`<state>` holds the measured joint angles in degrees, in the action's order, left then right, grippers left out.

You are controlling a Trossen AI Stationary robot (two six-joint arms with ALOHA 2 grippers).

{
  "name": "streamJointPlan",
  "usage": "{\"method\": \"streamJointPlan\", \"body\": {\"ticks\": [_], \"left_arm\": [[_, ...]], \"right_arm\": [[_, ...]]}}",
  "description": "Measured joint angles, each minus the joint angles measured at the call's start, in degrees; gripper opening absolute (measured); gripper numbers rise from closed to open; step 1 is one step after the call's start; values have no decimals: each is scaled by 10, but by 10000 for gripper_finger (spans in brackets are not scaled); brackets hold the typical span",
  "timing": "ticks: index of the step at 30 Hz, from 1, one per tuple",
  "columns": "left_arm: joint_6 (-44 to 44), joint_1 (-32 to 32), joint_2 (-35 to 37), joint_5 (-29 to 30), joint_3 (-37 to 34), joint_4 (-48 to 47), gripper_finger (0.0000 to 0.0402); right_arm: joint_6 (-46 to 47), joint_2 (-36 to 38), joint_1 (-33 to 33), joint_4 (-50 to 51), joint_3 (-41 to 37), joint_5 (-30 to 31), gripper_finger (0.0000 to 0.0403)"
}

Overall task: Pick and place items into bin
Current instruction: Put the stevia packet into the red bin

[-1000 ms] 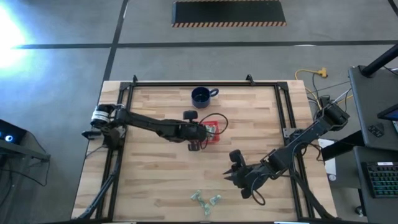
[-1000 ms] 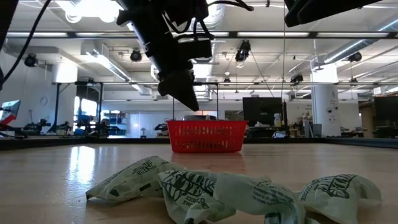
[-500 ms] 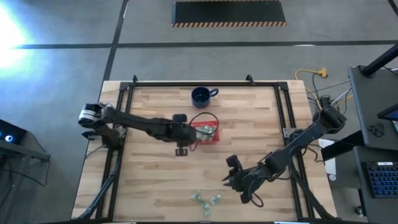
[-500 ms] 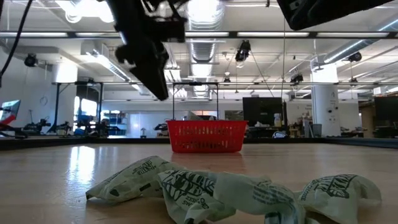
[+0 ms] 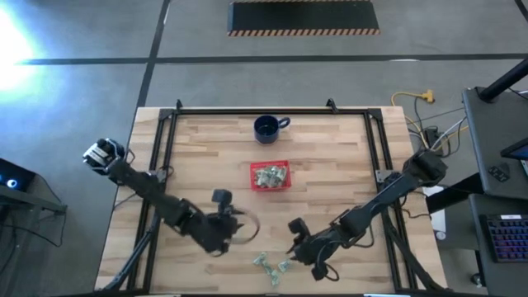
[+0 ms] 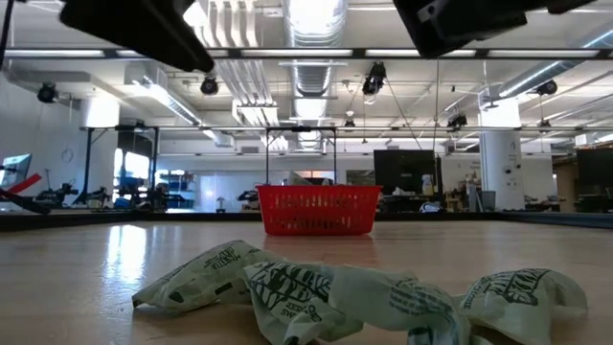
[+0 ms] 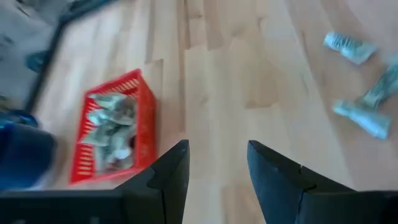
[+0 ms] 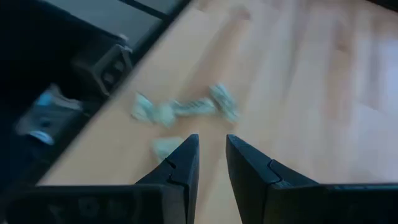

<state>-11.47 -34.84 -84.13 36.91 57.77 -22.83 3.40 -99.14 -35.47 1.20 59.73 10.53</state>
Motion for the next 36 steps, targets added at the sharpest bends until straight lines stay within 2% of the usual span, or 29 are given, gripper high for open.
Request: {"method": "streamJointPlan", "body": {"ticks": [5,11,17,21,36], "left_arm": [[4,-38,5,39,5,18,146],[-2,-52,7,40,21,34,146],[-2,-65,7,40,21,49,146],[-2,-70,7,39,21,57,146],[-2,-84,7,39,22,75,146]], "right_arm": [[39,-38,0,-5,21,-38,99],[58,-94,0,15,48,-79,134],[70,-132,2,80,86,-80,162],[74,-149,3,86,101,-78,176],[101,-162,14,118,95,-73,180]]}}
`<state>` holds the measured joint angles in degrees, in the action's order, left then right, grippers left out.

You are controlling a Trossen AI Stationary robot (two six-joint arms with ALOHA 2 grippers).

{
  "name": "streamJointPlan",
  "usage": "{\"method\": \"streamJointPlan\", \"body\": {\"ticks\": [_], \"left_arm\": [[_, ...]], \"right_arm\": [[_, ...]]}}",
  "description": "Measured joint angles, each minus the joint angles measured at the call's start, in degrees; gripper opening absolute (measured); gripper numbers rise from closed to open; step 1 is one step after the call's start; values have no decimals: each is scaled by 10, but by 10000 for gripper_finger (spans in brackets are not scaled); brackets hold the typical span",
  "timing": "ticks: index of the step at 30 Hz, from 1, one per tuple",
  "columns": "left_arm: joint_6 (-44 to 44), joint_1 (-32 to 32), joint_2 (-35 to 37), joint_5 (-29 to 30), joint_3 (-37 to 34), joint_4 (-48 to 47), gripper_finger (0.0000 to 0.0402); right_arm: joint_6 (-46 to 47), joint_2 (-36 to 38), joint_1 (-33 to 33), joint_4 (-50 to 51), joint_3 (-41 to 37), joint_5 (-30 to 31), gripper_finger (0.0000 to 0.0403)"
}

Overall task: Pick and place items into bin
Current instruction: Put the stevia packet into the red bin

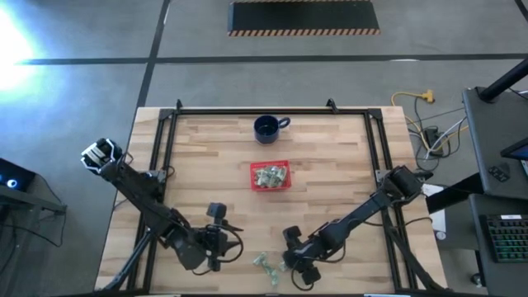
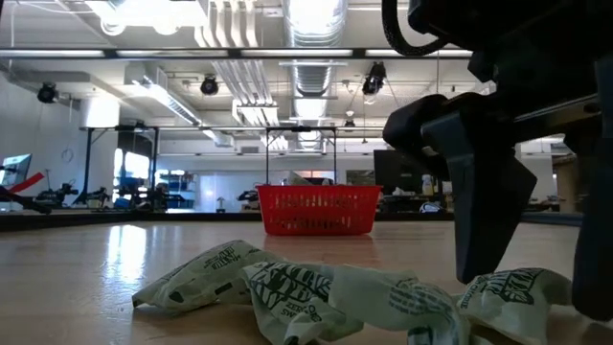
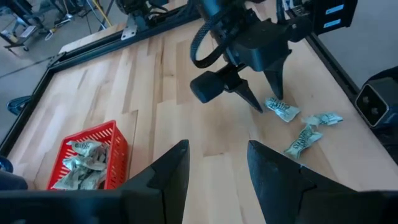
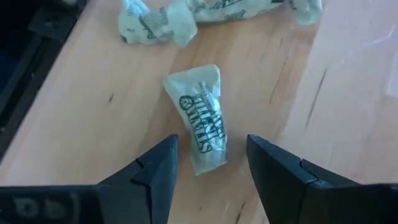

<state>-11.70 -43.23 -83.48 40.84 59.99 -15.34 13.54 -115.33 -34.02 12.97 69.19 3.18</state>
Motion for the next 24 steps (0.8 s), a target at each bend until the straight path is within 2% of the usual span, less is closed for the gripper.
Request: {"method": "streamJointPlan", "body": {"ticks": [9,19,24], "left_arm": [[0,-3,0,0,0,7,146],[0,-5,0,0,0,10,146],[0,-8,0,0,0,13,146]], "right_arm": [[-2,0,2,-1,-4,0,154],[-29,1,2,2,-4,0,62],[-33,4,2,7,-4,-2,29]]}}
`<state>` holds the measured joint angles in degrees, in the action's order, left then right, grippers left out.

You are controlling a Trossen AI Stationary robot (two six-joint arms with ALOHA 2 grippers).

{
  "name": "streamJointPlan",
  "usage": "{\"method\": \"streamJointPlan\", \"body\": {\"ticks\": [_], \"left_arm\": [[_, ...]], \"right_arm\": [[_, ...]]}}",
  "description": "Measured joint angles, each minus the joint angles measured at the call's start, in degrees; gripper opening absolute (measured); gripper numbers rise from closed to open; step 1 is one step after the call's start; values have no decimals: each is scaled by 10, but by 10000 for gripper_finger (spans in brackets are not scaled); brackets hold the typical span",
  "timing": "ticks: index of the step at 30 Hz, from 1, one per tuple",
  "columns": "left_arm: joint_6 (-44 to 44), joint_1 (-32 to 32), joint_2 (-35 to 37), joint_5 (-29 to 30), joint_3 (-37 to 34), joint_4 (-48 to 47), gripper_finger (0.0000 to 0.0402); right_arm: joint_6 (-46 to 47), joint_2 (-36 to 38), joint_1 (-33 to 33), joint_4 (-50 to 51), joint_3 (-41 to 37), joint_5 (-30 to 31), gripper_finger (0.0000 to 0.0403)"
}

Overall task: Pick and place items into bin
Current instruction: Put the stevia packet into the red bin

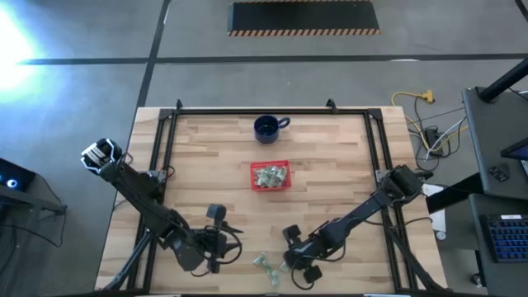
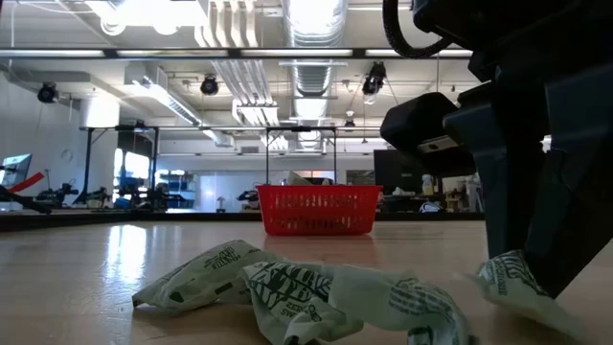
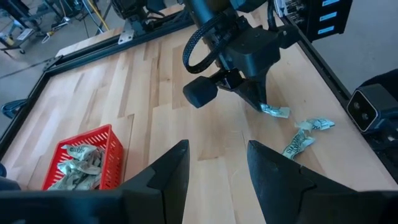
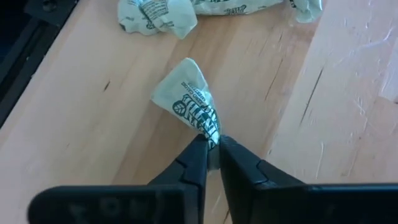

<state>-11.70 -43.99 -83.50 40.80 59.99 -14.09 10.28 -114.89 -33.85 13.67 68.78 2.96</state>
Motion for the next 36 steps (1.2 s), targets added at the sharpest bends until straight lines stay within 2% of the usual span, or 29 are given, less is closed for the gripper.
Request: {"method": "streamJointPlan", "body": {"ticks": [6,12,16,21,24,29,36], "left_arm": [[0,-4,0,0,0,0,146],[-1,-4,0,0,0,0,146],[-2,-4,0,-2,0,1,146],[-4,-10,0,-9,0,4,146],[-30,-12,0,-22,0,4,146],[-47,-18,0,-45,0,6,146],[-61,-26,0,-47,0,18,146]], "right_arm": [[5,24,0,51,0,13,18],[24,69,0,112,0,106,18],[28,96,1,145,0,223,18],[36,113,12,157,-6,422,18],[44,113,28,157,-9,496,18],[47,113,74,152,-23,507,18],[59,113,147,141,-40,508,18]]}}
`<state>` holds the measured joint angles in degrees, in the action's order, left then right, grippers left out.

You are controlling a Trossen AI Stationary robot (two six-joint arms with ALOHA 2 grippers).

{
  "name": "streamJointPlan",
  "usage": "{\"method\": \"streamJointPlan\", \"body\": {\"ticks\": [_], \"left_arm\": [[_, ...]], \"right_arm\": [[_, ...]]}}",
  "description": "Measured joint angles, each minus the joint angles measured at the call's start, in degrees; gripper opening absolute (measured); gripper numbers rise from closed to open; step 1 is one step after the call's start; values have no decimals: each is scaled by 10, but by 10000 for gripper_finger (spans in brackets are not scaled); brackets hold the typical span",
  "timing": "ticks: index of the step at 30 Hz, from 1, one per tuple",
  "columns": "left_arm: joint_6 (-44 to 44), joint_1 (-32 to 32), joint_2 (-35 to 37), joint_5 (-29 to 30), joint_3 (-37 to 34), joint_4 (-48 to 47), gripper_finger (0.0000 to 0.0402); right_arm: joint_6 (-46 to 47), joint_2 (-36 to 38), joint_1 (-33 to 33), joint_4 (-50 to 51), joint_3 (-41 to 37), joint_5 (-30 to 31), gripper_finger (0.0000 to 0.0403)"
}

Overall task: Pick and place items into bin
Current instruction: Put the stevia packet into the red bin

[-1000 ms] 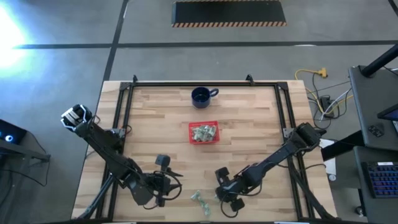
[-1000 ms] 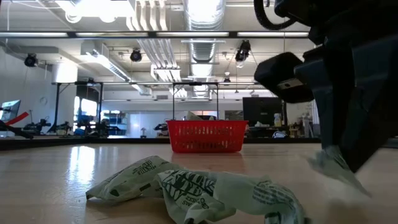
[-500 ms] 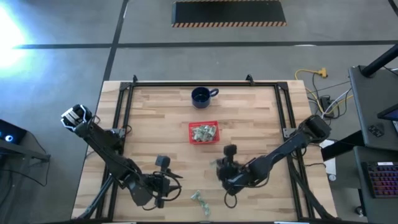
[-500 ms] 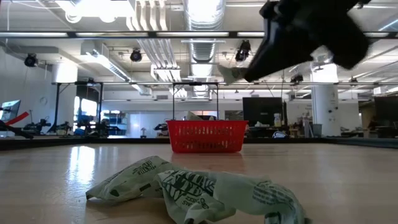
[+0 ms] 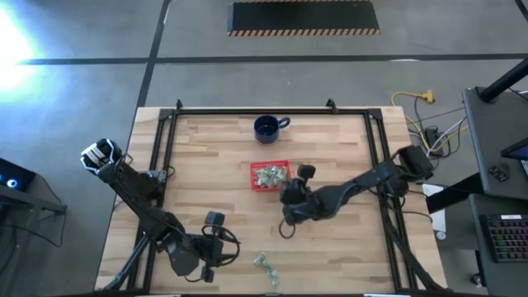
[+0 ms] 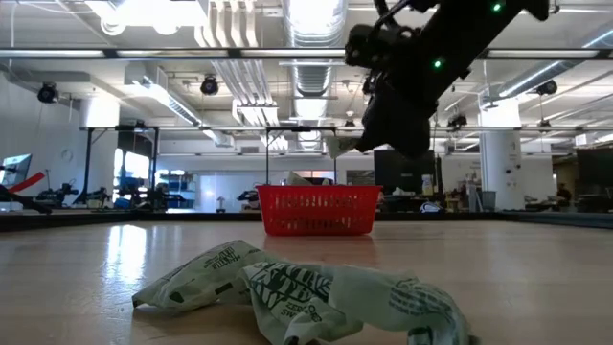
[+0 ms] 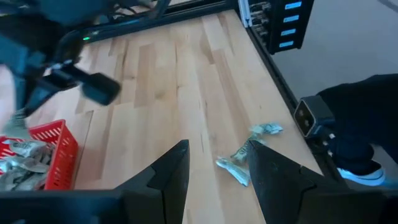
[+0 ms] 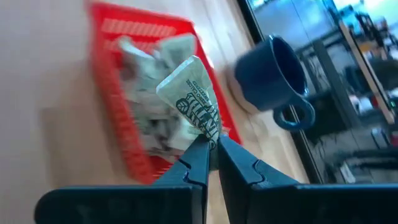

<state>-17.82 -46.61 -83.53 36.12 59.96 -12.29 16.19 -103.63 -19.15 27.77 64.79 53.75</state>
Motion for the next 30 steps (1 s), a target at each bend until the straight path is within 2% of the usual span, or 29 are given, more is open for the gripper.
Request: {"method": "streamJointPlan", "body": {"ticks": [9,13,20,25,30], "left_arm": [[0,-4,0,0,0,-2,146],[0,-4,0,0,0,-2,146],[0,-4,0,0,-1,-2,146],[-7,-4,-2,0,-2,-1,146],[-11,-4,-22,2,-5,-1,146]], "right_arm": [[-17,0,49,-73,-27,-57,18],[-22,0,53,-89,-31,-62,26],[-37,0,52,-91,-27,-98,85],[-38,0,52,-89,-26,-90,132],[-91,7,32,-85,-26,-88,157]]}}
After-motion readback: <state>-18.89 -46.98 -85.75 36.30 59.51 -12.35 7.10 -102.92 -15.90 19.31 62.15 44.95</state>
